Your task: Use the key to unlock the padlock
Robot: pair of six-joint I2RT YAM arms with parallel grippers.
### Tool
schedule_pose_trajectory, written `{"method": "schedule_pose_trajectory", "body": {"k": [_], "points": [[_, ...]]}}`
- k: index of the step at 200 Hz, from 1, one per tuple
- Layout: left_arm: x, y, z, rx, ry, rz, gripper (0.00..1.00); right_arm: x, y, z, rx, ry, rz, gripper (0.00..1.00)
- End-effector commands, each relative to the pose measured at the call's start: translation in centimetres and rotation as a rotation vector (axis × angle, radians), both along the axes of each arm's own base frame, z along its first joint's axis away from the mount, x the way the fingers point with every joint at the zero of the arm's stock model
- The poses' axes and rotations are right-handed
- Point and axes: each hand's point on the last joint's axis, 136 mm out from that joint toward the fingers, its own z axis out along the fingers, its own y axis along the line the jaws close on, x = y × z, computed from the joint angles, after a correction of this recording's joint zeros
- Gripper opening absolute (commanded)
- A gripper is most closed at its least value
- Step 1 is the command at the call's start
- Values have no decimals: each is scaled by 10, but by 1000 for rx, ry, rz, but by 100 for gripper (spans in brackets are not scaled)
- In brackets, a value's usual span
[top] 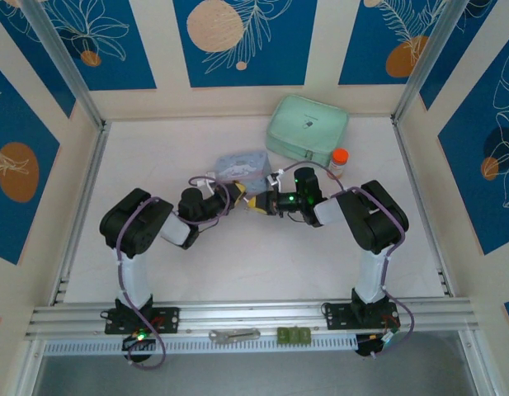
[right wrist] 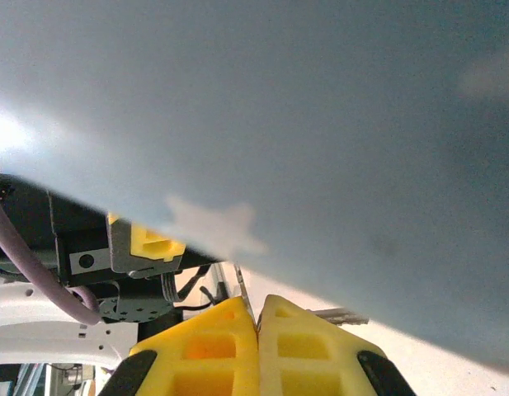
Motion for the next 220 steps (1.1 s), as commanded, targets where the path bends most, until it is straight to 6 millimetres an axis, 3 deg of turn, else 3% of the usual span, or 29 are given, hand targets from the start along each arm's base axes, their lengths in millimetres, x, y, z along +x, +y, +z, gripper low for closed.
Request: {"method": "schedule_pose_trajectory", "body": {"k": [1, 64, 125, 182, 220], "points": [[-40, -28, 30, -38, -104, -193, 0, 30, 1, 14, -8, -43, -74, 0], [-39, -29, 25, -28, -102, -190, 0, 38, -1, 14, 47, 90, -132, 0], [-40, -33, 29, -38, -109, -207, 0, 46, -4, -2, 47, 186, -165, 0], [-39, -33, 25, -38, -86, -179, 0, 60, -2, 3, 28, 46, -195, 0], [-35, -32, 25, -40, -79, -129, 0, 59, 8, 4, 14, 10, -186, 0]]}}
